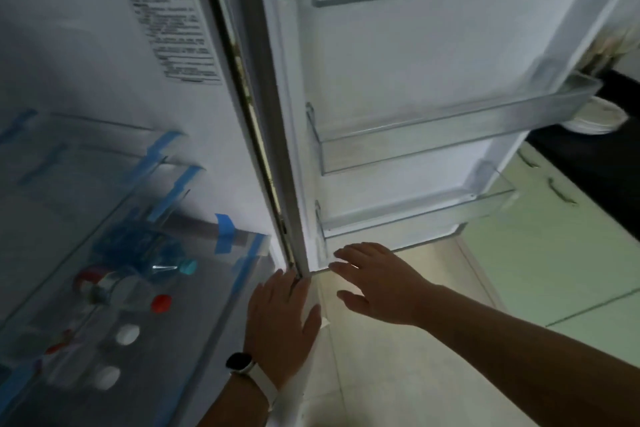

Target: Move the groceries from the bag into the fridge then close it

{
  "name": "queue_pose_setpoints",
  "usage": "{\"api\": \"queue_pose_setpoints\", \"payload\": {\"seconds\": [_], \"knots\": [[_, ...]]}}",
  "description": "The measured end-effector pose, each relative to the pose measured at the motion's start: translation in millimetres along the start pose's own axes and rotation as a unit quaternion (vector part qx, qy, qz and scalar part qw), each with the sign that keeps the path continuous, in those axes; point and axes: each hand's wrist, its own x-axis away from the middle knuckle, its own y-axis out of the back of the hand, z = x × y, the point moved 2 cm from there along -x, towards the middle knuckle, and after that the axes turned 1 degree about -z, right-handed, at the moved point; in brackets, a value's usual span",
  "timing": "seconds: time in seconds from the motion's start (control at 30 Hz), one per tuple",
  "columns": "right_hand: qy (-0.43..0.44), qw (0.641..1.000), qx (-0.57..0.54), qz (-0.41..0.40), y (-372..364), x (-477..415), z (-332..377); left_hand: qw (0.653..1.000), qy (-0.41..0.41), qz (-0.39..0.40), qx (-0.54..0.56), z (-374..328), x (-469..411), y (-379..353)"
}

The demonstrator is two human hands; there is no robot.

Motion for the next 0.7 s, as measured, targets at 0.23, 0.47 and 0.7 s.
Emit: {"api": "queue_pose_setpoints", "payload": {"seconds": [0.23,0.47,0.7], "knots": [[-0.145,0.988,0.031,-0.034,25.6,129.2,-47.5,0.991,-0.132,-0.004,0.021,-106.3,-18.9,-10.3],[-0.305,0.951,0.039,-0.034,36.5,316.2,-60.8,0.966,-0.254,0.033,0.041,-255.5,14.8,-29.1],[-0.468,0.882,0.023,-0.040,57.8,517.1,-30.9,0.913,-0.394,0.082,0.062,-426.5,82.1,-44.5]]}}
